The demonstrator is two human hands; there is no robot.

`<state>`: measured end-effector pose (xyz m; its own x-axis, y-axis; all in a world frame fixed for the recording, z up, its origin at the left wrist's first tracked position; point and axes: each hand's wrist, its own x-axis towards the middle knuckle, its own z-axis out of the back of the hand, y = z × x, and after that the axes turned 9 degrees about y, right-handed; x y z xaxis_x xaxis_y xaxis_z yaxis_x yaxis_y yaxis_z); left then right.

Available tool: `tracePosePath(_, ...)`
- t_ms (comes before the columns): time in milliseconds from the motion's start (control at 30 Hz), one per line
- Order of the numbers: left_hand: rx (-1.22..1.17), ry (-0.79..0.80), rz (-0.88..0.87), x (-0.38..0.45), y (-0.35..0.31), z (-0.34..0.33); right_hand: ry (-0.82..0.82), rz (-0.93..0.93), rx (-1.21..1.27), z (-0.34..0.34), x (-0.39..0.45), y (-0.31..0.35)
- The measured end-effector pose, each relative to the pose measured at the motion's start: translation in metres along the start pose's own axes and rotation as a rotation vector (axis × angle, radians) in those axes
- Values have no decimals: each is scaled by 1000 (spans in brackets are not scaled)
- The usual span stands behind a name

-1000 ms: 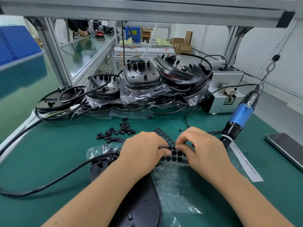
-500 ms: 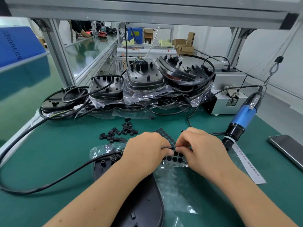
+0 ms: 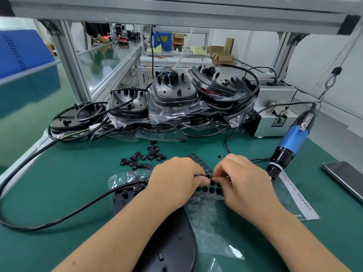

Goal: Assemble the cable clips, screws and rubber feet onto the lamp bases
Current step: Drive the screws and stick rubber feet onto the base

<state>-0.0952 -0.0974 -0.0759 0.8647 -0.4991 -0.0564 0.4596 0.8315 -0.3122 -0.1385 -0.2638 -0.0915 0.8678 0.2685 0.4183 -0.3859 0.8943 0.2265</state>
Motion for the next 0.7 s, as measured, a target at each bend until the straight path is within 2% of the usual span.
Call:
tracePosePath(267,26,44,13,-2,-1,2,58,-103,168,5,-4,-3)
tracePosePath(400,46,98,30,-4,-1,10,75,-281,598,19,-4,4)
tracePosePath(533,-14,-72,69,-20,24,30,380,-489,1080,25,-2,26)
tracePosePath(633,-129,-208,126,-40,53,36,570,-560,1179,19,-1,51)
tracePosePath(700,-173,-301,175,-51,68,35,615,-555,1151,12,0,67)
